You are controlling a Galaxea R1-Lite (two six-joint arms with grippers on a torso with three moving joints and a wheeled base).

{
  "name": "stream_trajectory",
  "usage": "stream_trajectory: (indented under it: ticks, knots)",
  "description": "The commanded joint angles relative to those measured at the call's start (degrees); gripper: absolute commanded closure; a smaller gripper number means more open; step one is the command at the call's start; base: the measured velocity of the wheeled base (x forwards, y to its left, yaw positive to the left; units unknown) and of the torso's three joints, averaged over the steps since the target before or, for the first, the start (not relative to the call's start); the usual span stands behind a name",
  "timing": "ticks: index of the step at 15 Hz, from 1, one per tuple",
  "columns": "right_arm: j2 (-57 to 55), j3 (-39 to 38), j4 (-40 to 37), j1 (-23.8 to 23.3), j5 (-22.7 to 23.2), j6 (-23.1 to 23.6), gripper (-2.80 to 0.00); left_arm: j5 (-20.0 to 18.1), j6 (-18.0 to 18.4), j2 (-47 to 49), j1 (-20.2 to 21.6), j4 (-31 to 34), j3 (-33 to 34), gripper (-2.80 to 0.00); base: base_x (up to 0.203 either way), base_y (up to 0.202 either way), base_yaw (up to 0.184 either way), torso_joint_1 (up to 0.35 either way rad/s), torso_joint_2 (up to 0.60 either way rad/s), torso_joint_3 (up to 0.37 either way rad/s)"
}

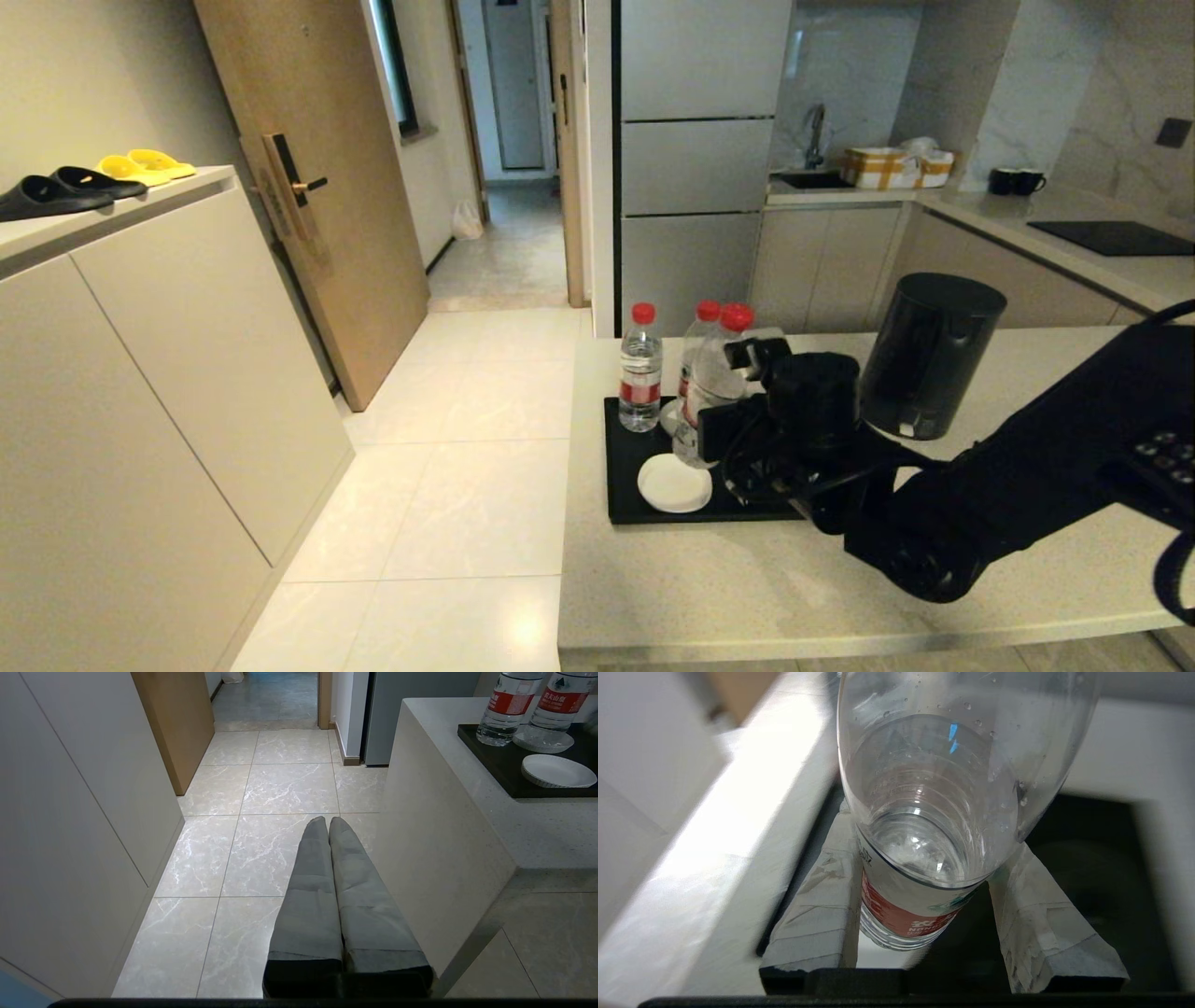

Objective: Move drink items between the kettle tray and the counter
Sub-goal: Place it on the right

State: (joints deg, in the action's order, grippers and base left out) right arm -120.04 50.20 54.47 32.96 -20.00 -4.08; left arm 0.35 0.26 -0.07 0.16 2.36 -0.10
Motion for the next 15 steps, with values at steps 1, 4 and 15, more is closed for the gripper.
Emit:
stream_trajectory:
  ticks: [1, 4, 15]
  knots:
    - [7.69, 2.56, -8.52, -5.26, -3.58, 0.88, 0.0, 0.09, 0.01, 0.05, 0.02, 0.01, 0.01, 0.0, 0.0, 0.0, 0.0, 0.0, 0.0, 0.0]
    - [10.45, 3.85, -14.04, -10.63, -9.11, 2.23, 0.0, 0.02, 0.01, 0.07, 0.02, 0.01, 0.01, 0.0, 0.0, 0.0, 0.0, 0.0, 0.0, 0.0]
    - [14.51, -12.26, -5.53, -23.79, -9.92, 2.53, 0.0, 0.09, 0.01, 0.07, 0.02, 0.01, 0.01, 0.0, 0.0, 0.0, 0.0, 0.0, 0.0, 0.0]
